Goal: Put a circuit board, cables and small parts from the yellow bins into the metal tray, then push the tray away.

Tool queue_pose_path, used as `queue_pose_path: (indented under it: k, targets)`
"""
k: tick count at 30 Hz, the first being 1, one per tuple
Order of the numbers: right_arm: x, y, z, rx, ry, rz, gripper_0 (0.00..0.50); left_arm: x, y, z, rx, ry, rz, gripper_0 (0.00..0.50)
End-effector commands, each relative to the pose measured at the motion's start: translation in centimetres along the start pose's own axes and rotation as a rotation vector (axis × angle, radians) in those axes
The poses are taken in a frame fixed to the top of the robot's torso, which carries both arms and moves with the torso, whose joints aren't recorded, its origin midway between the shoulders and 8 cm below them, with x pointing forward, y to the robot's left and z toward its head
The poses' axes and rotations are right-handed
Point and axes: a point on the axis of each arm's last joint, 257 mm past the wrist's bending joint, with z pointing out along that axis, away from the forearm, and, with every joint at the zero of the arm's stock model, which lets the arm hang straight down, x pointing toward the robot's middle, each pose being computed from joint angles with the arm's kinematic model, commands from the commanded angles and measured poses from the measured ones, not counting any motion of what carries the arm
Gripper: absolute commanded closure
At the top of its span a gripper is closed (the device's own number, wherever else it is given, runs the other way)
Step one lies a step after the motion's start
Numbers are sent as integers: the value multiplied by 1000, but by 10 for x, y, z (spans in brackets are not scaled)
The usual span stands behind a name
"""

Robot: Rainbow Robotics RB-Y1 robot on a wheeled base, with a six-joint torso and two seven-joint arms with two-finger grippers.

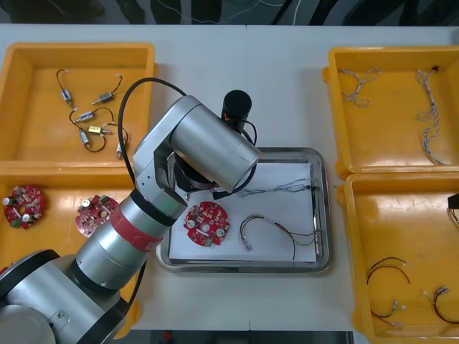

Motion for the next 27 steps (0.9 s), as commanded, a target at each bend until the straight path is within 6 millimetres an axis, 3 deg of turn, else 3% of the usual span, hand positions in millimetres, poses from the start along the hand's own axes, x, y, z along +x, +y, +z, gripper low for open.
queue_pose_path:
  k: [1, 10, 19, 27]
  targets:
    - [-5, -12, -14, 34, -30, 34, 0, -1, -6, -4, 12, -29, -69, 0]
    - [-5, -12, -15, 30, -31, 35, 0, -9, -2, -14, 23, -42, -90, 0]
    - [-5, -12, -15, 32, -30, 36, 0, -21, 26, -46, 17, 17, -126, 0]
    - [-4, -12, -15, 32, -28, 38, 0, -58, 48, -72, 87, -7, -152, 0]
